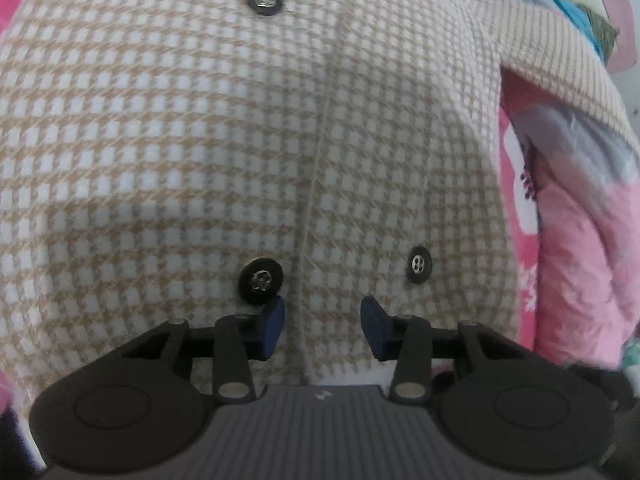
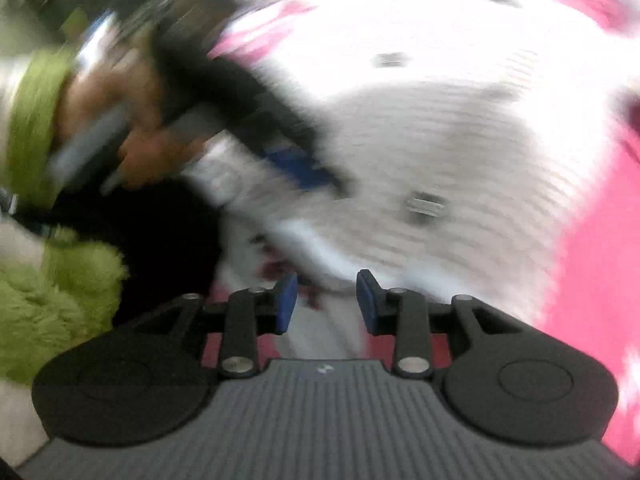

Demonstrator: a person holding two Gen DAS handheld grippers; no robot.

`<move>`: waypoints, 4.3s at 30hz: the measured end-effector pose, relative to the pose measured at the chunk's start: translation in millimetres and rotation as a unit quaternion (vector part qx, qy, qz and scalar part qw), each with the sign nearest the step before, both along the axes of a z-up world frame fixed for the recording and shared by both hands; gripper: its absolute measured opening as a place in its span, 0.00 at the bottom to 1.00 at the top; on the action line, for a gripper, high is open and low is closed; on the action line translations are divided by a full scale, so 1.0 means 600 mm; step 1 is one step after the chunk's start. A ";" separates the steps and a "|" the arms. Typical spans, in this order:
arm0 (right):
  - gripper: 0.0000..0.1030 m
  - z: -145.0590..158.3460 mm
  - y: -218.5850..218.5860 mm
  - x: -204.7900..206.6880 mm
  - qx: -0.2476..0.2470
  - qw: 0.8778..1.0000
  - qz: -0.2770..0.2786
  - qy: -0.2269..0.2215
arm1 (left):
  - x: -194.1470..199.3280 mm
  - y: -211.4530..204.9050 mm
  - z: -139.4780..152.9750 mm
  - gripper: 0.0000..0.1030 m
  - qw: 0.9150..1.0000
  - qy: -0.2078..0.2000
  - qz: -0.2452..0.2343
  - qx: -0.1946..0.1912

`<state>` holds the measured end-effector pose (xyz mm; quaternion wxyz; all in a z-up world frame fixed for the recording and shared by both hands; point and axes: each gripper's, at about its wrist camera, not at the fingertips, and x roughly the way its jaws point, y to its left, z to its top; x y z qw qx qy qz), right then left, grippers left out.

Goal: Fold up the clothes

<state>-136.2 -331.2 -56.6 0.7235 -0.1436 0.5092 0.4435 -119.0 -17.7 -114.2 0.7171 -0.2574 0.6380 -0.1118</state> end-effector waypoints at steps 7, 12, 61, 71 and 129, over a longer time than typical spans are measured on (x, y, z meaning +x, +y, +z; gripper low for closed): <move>0.31 -0.049 -0.068 0.023 -0.100 0.990 -0.007 -0.095 | -0.007 -0.020 0.009 0.15 0.998 -0.013 0.004 0.059; 0.38 -0.088 -0.032 0.008 -0.119 0.981 0.072 -0.132 | -0.013 -0.010 0.002 0.10 0.998 0.000 0.048 0.052; 0.01 -0.028 -0.145 -0.009 -0.121 0.924 -0.244 -0.267 | -0.030 -0.113 0.053 0.04 0.983 -0.073 -0.081 0.146; 0.05 -0.111 -0.168 0.028 -0.181 0.952 -0.191 -0.155 | -0.029 -0.118 0.029 0.08 0.981 -0.076 -0.094 0.151; 0.51 -0.001 0.398 0.784 0.044 0.956 -0.290 0.022 | 0.064 0.040 -0.029 0.30 0.990 -0.085 0.104 -0.041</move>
